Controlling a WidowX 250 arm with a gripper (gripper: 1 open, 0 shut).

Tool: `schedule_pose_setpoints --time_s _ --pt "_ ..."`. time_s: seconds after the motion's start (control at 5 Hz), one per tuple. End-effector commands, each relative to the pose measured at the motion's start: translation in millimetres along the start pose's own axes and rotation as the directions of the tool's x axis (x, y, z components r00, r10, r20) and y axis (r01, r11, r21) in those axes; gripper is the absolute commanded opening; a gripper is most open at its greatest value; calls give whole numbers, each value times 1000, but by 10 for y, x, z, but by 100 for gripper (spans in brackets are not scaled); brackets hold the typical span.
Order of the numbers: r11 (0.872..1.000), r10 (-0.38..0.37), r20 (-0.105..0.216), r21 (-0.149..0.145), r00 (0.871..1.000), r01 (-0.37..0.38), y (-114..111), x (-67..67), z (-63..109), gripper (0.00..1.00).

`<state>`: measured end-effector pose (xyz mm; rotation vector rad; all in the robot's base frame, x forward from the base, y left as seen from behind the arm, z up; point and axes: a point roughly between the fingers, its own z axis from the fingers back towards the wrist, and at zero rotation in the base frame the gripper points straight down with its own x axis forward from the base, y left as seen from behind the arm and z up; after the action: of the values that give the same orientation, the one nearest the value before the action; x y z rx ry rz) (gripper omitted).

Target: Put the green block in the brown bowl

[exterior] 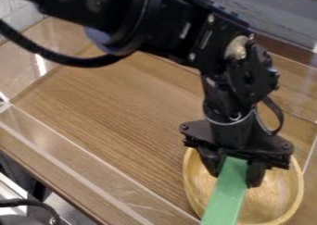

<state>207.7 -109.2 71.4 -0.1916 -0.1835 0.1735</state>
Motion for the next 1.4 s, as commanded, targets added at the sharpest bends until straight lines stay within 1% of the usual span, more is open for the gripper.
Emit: schedule_pose_setpoints --time_s 0.0,1.2 --pt "1000 5 18 -22 1000 -4 -14 65 10 0" --pt "999 30 -4 -42 1000 -30 74 78 2 0"
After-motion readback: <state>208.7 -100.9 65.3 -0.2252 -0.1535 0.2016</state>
